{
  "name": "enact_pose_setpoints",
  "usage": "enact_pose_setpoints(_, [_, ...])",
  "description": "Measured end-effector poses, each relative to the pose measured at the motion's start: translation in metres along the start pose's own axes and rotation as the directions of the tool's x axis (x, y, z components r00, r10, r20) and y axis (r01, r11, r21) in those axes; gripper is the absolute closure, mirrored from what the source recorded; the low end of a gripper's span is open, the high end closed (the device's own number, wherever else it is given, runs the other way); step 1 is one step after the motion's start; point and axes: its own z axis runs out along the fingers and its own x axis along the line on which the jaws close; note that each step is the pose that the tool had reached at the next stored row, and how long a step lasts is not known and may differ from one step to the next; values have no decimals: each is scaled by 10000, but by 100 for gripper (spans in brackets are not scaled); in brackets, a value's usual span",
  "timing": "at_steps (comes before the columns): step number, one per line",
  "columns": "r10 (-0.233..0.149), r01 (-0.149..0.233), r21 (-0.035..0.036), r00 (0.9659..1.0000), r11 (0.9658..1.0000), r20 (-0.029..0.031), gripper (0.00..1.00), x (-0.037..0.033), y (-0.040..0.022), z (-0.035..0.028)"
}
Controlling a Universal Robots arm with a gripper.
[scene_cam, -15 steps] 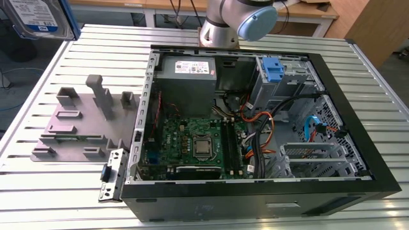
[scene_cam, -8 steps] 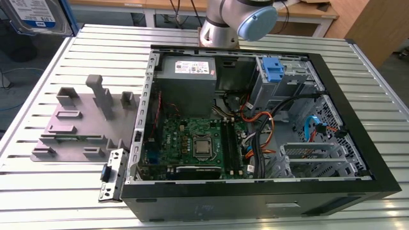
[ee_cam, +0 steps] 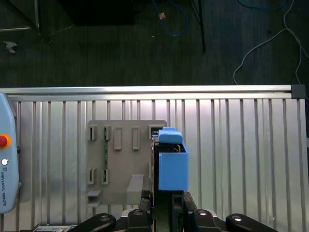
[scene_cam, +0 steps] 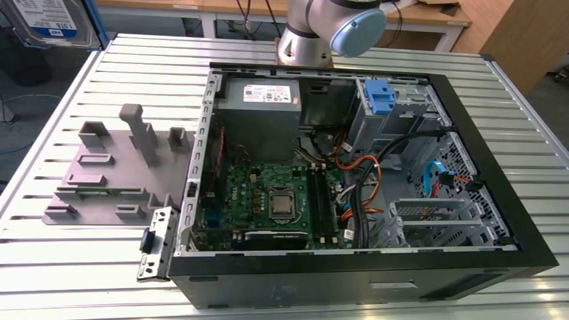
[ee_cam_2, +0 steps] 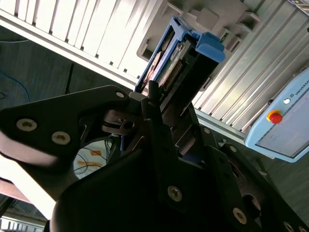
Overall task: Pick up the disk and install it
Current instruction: 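Pick up the disk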
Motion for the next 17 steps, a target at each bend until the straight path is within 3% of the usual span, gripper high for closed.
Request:
enact_pose_setpoints(8, [0, 0, -1, 10000, 10000, 0, 65, -1, 2, -54])
enact_pose_setpoints(17, [0, 0, 0, 10000, 10000, 0, 65, -2, -32, -59])
